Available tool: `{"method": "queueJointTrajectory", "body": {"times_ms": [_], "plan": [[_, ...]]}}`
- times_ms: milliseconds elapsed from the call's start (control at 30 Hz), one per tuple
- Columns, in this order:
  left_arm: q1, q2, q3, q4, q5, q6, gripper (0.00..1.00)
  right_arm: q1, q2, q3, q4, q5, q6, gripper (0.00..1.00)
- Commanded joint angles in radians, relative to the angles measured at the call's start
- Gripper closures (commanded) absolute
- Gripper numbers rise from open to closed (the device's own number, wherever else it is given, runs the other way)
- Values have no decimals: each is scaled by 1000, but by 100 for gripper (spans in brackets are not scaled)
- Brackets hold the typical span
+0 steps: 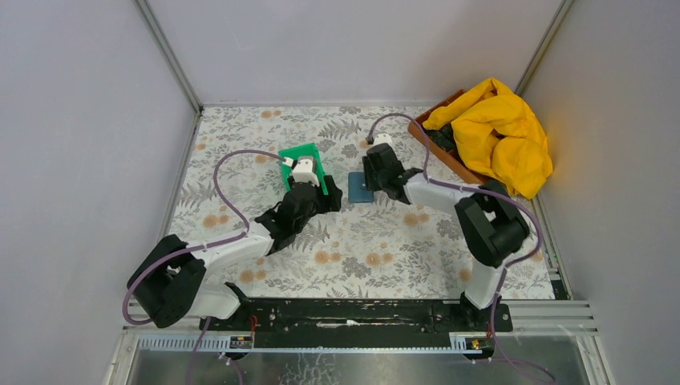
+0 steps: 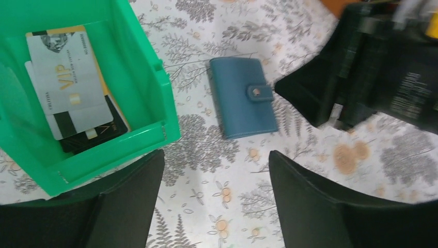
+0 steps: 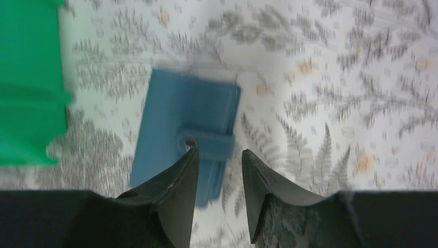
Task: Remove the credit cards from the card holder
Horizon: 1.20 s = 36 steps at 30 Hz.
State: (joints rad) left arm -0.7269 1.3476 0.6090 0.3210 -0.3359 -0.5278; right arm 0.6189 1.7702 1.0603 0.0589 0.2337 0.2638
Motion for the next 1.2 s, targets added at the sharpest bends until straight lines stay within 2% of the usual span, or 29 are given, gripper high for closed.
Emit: {"method": "queueJointTrajectory", "body": {"times_ms": [0, 100, 233, 467, 700, 967, 1067, 1167], "plan": [[-2, -56, -17, 113, 3, 35, 15, -4, 129, 234, -19, 77, -63, 57], [-2, -66, -23, 115, -13, 46, 14, -11, 236, 373, -79, 79, -92, 57], [-2, -63, -22, 113, -27, 51, 14, -11, 326, 458, -101, 55, -96, 61], [-2, -64, -20, 109, -28, 49, 14, -11, 325, 360, -66, -5, -56, 62], [-2, -68, -18, 105, -14, 41, 14, 5, 212, 166, -23, -75, 12, 62], [-7, -73, -3, 93, 57, 16, 14, 44, 23, -29, 39, -54, 51, 62], [-68, -49, 31, 87, 50, 99, 11, 45, -44, -53, 31, -35, 34, 60], [-98, -22, 29, 125, 104, 129, 14, 44, -131, -99, 46, -24, 10, 56]]}}
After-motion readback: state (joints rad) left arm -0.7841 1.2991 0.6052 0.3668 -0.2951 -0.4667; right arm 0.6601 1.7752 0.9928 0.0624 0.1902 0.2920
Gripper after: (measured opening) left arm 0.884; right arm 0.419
